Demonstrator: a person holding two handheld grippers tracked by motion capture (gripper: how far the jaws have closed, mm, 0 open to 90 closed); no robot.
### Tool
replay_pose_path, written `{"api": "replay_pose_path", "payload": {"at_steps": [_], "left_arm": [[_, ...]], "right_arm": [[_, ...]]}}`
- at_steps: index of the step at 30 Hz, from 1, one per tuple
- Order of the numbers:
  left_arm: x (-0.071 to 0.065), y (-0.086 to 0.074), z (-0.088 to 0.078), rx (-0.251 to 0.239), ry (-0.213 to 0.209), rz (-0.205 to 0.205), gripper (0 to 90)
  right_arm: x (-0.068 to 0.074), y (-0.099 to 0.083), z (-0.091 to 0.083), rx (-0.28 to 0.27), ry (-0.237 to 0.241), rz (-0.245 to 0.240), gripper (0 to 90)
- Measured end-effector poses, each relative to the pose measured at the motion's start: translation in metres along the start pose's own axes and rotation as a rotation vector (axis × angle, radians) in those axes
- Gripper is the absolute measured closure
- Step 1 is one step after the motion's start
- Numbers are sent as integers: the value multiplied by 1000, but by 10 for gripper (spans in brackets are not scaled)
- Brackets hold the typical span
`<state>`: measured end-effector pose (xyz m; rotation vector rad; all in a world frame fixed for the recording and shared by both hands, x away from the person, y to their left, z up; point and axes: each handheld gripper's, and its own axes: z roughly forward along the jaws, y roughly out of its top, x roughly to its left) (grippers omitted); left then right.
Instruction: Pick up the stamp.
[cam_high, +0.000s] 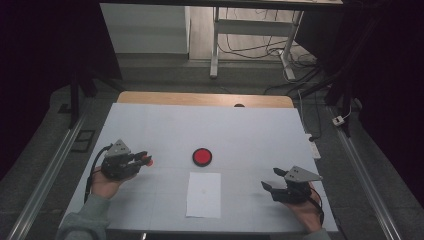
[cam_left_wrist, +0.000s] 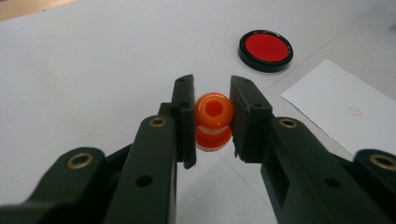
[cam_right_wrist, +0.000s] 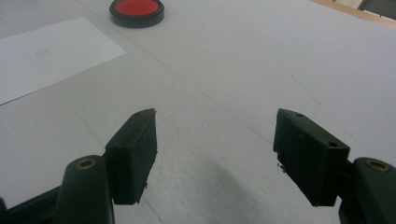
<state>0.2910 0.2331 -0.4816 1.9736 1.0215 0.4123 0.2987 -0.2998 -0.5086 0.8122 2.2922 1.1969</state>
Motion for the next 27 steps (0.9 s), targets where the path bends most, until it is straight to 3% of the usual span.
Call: {"api": "replay_pose_path", "payload": {"at_steps": [27], "left_arm": [[-25, 9, 12, 3, -80, 46, 722]], "right_arm": [[0, 0, 0, -2, -6, 0, 300]]}}
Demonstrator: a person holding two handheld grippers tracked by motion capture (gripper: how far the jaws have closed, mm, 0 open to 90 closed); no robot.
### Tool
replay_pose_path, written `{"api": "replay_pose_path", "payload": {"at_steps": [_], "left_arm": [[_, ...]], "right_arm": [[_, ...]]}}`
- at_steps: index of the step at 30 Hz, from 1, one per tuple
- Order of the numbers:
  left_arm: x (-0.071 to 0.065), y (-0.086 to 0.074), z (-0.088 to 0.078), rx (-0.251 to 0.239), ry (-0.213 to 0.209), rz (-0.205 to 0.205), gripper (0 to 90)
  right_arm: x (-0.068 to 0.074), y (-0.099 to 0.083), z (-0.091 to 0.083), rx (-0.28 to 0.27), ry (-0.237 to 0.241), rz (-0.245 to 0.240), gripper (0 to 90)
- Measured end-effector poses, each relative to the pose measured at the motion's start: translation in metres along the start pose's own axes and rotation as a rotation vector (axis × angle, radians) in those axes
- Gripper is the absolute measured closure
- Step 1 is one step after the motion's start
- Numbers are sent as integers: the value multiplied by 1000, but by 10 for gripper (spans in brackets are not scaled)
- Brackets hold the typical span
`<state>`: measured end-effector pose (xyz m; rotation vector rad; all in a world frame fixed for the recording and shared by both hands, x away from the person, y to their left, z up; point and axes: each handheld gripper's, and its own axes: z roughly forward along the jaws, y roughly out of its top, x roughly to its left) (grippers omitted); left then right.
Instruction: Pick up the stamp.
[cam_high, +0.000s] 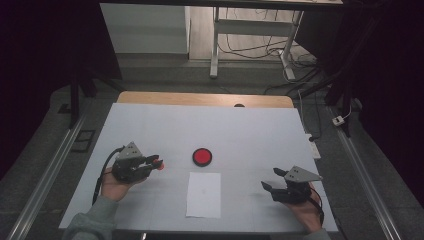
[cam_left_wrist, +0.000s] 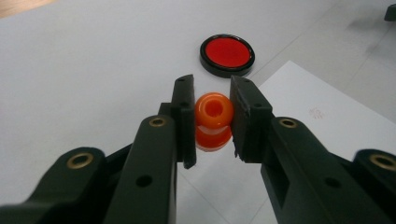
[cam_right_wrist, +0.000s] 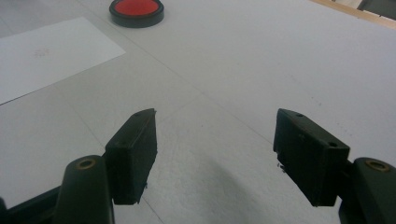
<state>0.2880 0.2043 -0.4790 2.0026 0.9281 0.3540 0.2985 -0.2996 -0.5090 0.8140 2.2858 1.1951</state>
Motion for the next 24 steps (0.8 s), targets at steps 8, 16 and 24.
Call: {"api": "replay_pose_path", "payload": {"at_steps": [8, 16, 24], "left_arm": [[-6, 2, 4, 1, -17, 11, 722], [-16, 6, 9, 0, -41, 36, 722], [-22, 8, 13, 0, -57, 48, 722]], "right_arm": [[0, 0, 0, -1, 0, 1, 300], [0, 0, 0, -1, -1, 1, 300], [0, 0, 0, -14, 3, 0, 301]]}}
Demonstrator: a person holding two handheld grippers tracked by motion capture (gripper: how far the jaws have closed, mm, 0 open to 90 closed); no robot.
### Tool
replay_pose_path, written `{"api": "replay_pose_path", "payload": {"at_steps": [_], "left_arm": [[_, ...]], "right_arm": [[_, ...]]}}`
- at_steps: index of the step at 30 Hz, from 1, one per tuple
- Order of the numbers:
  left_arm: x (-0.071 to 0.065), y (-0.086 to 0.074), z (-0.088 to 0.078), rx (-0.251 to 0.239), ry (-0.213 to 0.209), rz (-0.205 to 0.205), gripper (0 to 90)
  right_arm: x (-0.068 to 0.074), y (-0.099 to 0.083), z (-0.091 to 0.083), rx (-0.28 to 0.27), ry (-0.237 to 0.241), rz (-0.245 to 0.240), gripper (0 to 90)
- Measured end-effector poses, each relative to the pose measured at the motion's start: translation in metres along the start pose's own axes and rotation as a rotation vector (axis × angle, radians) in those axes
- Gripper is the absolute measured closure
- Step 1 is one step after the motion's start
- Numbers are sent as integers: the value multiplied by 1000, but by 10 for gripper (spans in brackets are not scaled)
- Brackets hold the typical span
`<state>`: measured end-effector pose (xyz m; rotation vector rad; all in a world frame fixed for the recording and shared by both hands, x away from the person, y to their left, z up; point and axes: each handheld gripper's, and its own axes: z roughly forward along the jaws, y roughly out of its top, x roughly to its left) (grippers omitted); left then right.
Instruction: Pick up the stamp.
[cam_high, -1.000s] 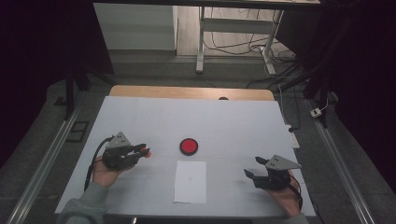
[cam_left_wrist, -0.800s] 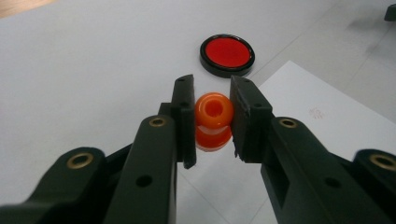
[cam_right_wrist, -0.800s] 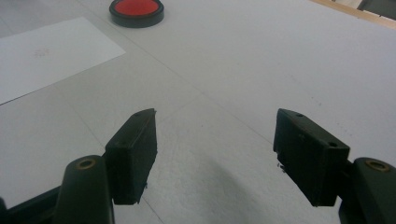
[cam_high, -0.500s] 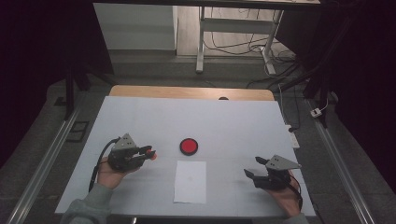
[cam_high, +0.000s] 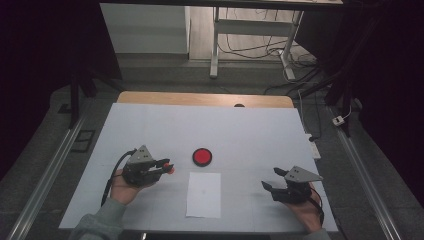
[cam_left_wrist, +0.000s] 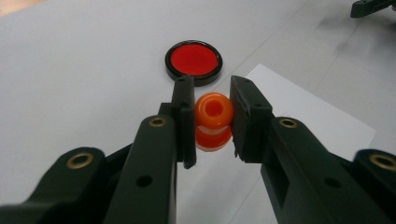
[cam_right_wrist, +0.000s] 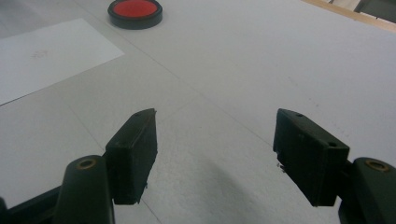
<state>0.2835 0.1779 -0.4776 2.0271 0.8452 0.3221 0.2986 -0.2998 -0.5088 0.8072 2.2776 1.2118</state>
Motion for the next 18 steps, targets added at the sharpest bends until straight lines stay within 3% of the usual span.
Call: {"api": "replay_pose_path", "payload": {"at_steps": [18], "left_arm": [[-12, 4, 12, 5, -50, 21, 722]], "right_arm": [[1, 0, 1, 10, -2, -1, 302]]}}
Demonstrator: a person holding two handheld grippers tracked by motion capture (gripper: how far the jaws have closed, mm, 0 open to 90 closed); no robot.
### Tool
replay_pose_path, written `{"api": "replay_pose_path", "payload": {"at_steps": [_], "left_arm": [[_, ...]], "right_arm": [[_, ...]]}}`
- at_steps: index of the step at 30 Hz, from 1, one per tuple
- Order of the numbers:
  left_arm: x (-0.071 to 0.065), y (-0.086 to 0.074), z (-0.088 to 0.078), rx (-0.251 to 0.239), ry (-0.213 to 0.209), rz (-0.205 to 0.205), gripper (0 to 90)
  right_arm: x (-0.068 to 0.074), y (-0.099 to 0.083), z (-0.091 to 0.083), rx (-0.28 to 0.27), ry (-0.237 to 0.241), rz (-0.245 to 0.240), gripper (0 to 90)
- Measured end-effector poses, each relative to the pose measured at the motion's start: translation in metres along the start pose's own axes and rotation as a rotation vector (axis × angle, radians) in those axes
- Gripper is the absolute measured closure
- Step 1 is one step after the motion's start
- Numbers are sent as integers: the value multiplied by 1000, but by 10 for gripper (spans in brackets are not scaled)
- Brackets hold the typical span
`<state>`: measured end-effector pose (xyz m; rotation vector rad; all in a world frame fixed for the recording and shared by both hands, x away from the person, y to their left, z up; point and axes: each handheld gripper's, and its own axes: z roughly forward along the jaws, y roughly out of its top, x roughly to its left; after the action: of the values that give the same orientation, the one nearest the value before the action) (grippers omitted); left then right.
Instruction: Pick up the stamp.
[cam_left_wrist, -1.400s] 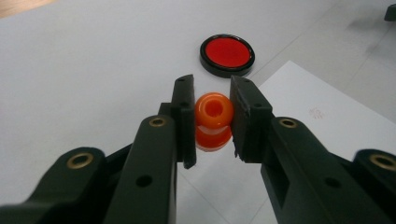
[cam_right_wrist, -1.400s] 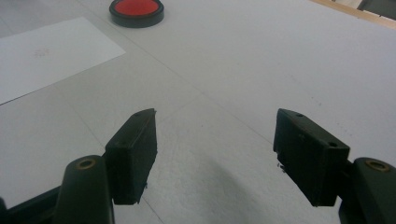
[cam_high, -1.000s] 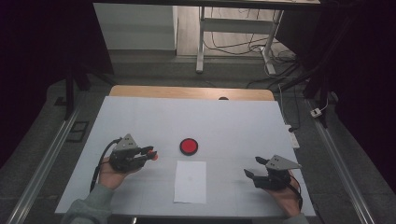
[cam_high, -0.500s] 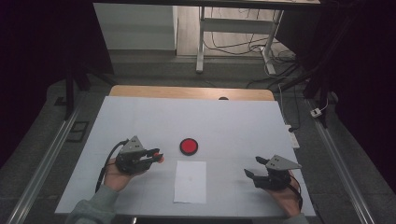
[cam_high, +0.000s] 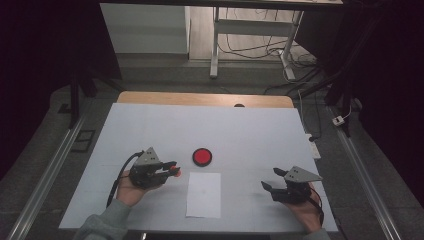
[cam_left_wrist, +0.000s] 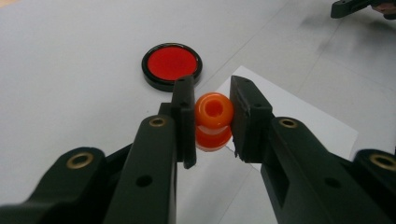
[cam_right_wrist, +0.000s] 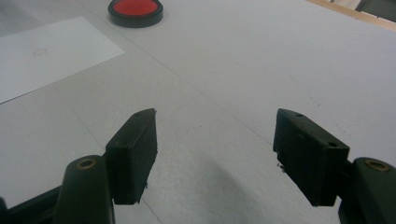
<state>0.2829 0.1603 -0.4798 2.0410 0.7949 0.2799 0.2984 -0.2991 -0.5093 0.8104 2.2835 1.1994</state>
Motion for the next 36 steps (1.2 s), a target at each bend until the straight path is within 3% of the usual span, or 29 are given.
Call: {"api": "replay_pose_path", "payload": {"at_steps": [20, 26, 36], "left_arm": [[-11, 6, 15, 2, -51, 9, 722], [-14, 10, 21, -10, -85, -2, 722], [-23, 20, 34, -2, -111, 24, 722]], "right_arm": [[0, 0, 0, 9, -7, -5, 303], [0, 0, 1, 9, -5, -8, 304], [1, 0, 1, 8, -6, -7, 304]]}}
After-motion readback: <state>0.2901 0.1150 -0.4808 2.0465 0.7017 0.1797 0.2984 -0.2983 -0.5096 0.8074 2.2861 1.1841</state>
